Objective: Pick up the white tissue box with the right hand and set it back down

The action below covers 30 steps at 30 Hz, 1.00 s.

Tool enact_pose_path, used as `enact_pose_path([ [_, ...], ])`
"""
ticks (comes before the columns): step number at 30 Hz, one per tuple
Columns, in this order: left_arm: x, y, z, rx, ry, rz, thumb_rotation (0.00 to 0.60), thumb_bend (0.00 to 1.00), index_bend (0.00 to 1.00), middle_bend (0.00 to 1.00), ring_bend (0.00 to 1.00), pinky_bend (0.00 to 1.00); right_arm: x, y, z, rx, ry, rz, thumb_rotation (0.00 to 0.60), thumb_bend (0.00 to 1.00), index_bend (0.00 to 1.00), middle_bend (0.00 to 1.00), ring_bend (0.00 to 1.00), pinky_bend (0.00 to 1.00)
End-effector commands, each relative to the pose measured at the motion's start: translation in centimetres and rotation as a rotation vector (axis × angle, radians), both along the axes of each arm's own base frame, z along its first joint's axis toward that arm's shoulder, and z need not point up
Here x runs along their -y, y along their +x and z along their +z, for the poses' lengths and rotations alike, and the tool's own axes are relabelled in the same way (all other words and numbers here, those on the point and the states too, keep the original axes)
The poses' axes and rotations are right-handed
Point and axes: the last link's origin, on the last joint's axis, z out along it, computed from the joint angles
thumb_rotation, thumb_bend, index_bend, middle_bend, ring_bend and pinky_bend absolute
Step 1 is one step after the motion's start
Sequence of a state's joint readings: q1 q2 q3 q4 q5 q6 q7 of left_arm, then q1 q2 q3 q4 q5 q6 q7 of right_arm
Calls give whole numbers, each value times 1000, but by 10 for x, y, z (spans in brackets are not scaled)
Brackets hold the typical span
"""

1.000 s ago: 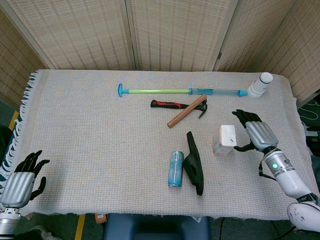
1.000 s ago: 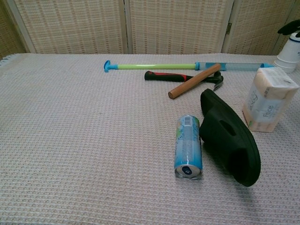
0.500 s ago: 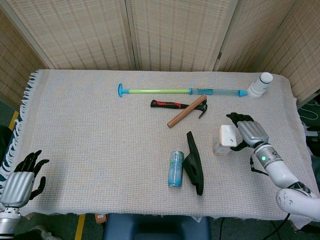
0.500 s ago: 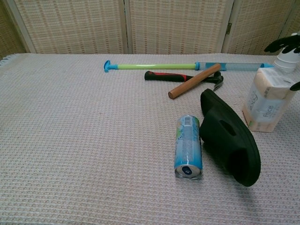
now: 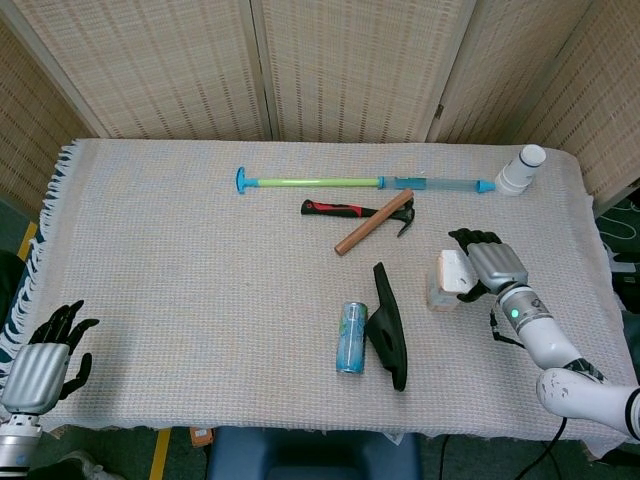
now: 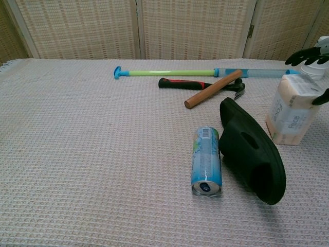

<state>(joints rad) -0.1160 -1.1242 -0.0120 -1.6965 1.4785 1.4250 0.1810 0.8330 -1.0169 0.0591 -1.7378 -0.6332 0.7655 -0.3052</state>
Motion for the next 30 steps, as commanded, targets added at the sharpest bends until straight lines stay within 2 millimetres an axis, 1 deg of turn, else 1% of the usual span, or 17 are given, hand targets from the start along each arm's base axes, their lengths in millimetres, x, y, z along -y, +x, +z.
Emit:
enact_pose_path([
  [1,0,0,0,0,1,-2,600,528,226,0,0,182,0,2,-1,-6,1,0,600,110,112,36,0,0],
  [8,1,1,1,1,0,-1,600,527,226,0,0,182,-1,7,-7,-9,17,5,600,110,113,50,0,0],
  [12,1,1,1,3,2,-4,600,528,226,0,0,182,-2,10,-9,-13,16,6,600,110,119,78,0,0],
  [16,1,1,1,5,2,-6,600,527,226,0,0,182,-3,9,-9,-15,11,1,600,110,136,110,13,0],
  [22,1,1,1,4,0,-6,600,528,226,0,0,182,-3,6,-10,-20,10,-7,600,110,188,156,51,0],
  [30,1,1,0,4,-2,-5,600,529,226,0,0,182,-2,4,-9,-23,-3,-7,600,110,202,185,73,0],
])
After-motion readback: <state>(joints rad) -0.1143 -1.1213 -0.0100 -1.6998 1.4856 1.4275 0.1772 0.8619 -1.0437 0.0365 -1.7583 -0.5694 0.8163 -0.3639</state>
